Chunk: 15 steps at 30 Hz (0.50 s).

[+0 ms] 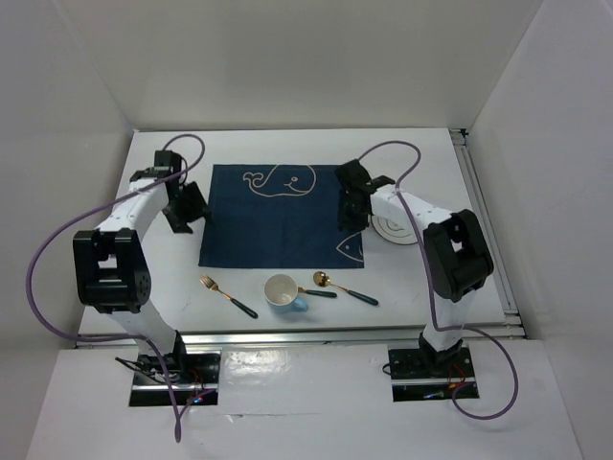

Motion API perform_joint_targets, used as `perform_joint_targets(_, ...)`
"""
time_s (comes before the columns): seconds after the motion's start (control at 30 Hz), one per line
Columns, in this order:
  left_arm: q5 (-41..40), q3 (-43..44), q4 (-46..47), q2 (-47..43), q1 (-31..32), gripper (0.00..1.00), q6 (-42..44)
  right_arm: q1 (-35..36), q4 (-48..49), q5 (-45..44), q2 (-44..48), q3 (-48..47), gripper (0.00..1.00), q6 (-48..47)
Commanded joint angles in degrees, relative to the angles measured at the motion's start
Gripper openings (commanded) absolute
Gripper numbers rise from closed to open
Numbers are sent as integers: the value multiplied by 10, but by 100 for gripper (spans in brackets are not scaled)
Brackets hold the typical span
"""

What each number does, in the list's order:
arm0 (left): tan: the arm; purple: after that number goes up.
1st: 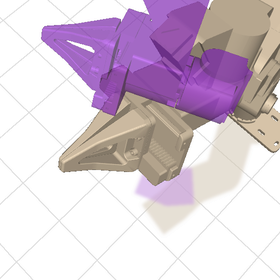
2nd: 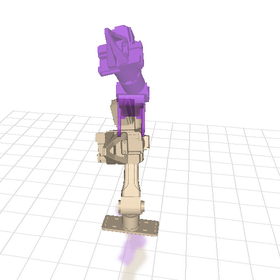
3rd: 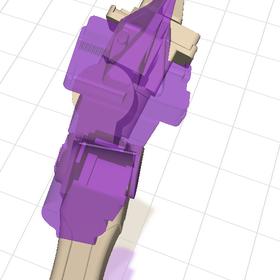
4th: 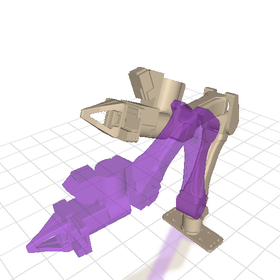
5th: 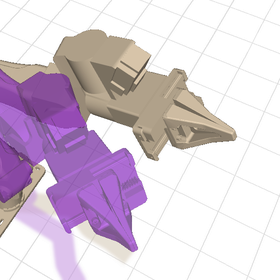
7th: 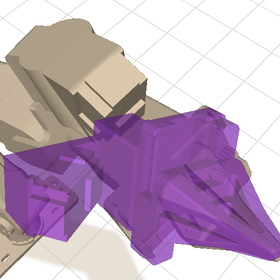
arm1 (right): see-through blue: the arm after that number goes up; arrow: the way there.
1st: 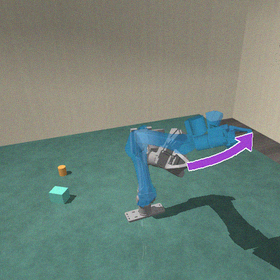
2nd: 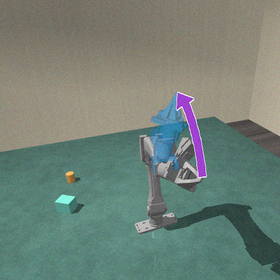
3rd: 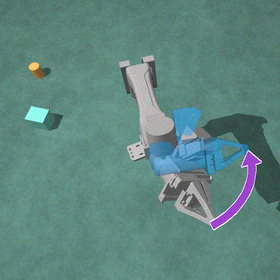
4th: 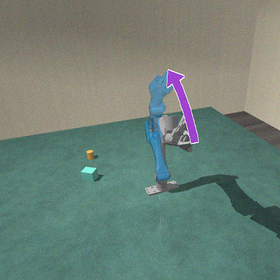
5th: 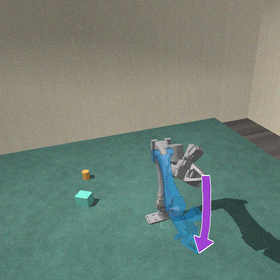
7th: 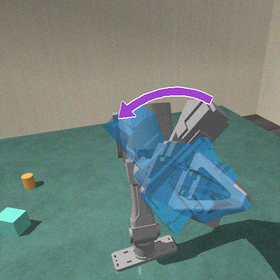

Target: Set the dinner table for one person

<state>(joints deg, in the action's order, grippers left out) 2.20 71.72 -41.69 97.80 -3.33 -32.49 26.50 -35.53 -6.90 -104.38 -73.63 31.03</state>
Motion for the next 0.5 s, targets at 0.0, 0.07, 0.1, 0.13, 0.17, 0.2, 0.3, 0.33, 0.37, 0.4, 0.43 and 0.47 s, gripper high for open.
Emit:
perform_joint_targets(0.0, -20, 80, -28, -23, 11, 71, 18, 6, 8, 4, -5, -77, 40, -21)
perform_joint_targets(0.07, -11, 105, -28, 15, 17, 71, 18, 11, 13, 11, -42, -102, 43, -21)
perform_joint_targets(0.1, -5, 125, -28, 29, 25, 71, 18, 11, 13, 11, -56, -124, 43, -26)
perform_joint_targets(0.13, -5, 133, -28, 44, 33, 68, 18, 11, 13, 11, -69, -134, 43, -26)
perform_joint_targets(0.17, -5, 141, -28, 76, 33, 62, 18, 11, 13, 11, -91, -143, 43, -26)
perform_joint_targets(0.2, -5, 156, -28, 92, 40, 57, 18, 11, 13, 11, -100, -150, 43, -26)
perform_joint_targets(0.3, -5, 167, -23, 140, 52, 51, 18, 11, 19, 16, -120, -157, 44, -26)
perform_joint_targets(0.33, -5, 167, -23, 149, 52, 51, 18, 11, 24, 16, -120, -149, 44, -26)
perform_joint_targets(0.37, -5, 167, -17, 156, 59, 51, 13, 11, 24, 11, -120, -140, 44, -26)
perform_joint_targets(0.4, -5, 167, -17, 163, 64, 51, 13, 11, 33, 11, -120, -130, 44, -26)
perform_joint_targets(0.43, -5, 162, -17, 170, 72, 51, 8, 6, 41, 11, -120, -110, 44, -26)
perform_joint_targets(0.47, -5, 156, -17, 178, 72, 51, 8, 6, 41, 11, -120, -101, 44, -26)
